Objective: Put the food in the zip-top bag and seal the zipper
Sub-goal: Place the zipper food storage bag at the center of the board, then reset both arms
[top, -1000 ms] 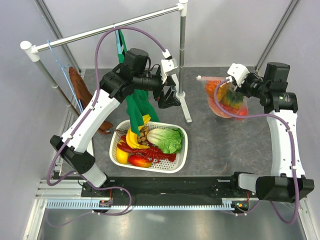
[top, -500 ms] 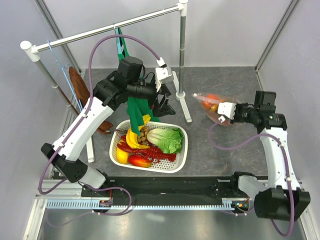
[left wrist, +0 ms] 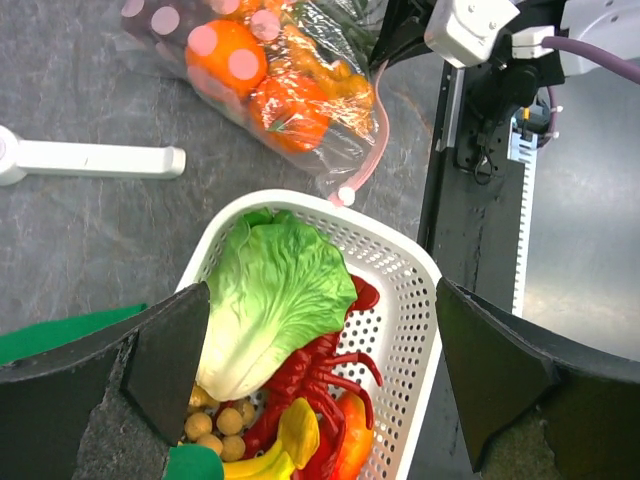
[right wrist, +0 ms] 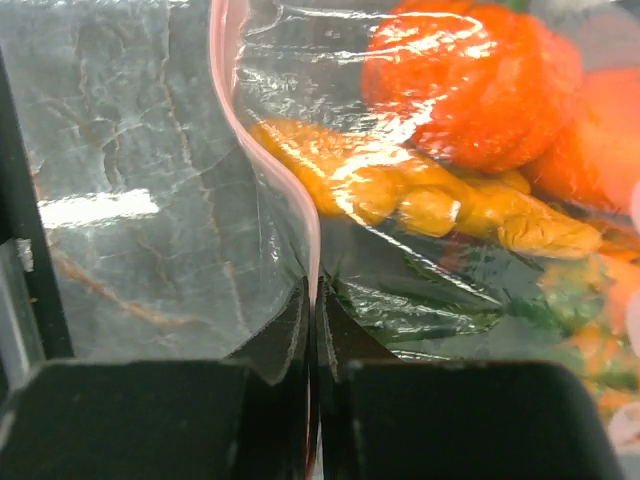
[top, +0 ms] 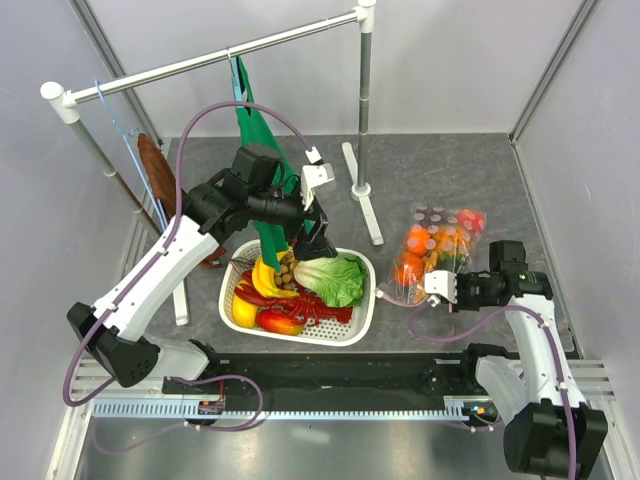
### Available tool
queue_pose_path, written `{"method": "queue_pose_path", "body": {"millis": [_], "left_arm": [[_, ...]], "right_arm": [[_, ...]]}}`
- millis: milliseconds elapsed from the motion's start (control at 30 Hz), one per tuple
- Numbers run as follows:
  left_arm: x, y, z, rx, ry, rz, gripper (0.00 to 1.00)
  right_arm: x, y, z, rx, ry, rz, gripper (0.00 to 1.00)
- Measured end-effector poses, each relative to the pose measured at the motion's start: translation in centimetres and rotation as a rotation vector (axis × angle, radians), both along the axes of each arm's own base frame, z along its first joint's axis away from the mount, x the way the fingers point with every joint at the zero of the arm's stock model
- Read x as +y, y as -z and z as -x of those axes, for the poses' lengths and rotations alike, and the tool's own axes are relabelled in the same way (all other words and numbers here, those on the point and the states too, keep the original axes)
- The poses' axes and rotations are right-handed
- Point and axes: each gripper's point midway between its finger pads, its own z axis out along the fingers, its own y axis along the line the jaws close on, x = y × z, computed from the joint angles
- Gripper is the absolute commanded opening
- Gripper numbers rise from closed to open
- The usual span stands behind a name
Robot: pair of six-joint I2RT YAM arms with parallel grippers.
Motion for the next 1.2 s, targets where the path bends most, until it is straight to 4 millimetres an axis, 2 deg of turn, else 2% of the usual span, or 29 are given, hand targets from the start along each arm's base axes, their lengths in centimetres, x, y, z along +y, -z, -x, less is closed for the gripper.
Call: {"method": "queue_pose_path", "body": {"millis": [33,133,200,267,400,600,733,933,1067,1200], "left_arm": [[0.2,0.2,0.1,0.0,-0.005,-0.005,1.0],[0.5,0.5,0.3,0.003,-0.01,-0.012,1.0],[0.5,0.8,0.3,0.006,-0.013,-0.017,1.0],[0.7,1.2,0.5,0.014,-0.014,-0.024,1.0],[1.4,1.6,0.7,0.02,-0.03,-0.035,1.0],[3.0,-0.1,0.7,-0.02,-0.071,-0.007,1.0],[3.6,-1.3,1.1,-0.056,-0.086,0.009,1.0],[4.7,-2.4,1.1,-0.112,-0.133,0.011,1.0],[6.3,-3.8,2.0,-0.18,-0.178,0.026,1.0],[7.1,-4.6,2.8,-0.216,-0.193,0.042,1.0]], "right_arm": [[-0.1,0.6,0.3,0.023,0.0,0.003,0.38],[-0.3,1.4,0.9,0.083,0.007,0.014,0.79],[-0.4,1.7,1.6,0.131,0.009,0.02,0.86],[-0.6,1.4,2.0,0.154,0.021,0.028,0.97],[-0.5,-1.0,2.0,0.124,0.058,0.013,0.98],[1.0,-9.0,0.9,-0.042,0.14,-0.116,0.98],[2.1,-13.4,0.5,-0.044,0.244,-0.254,0.98],[3.2,-16.6,-1.5,0.088,0.449,-0.477,0.98],[3.7,-17.6,-2.7,0.184,0.581,-0.611,0.98],[4.0,-18.0,-3.1,0.221,0.647,-0.687,0.98]]}}
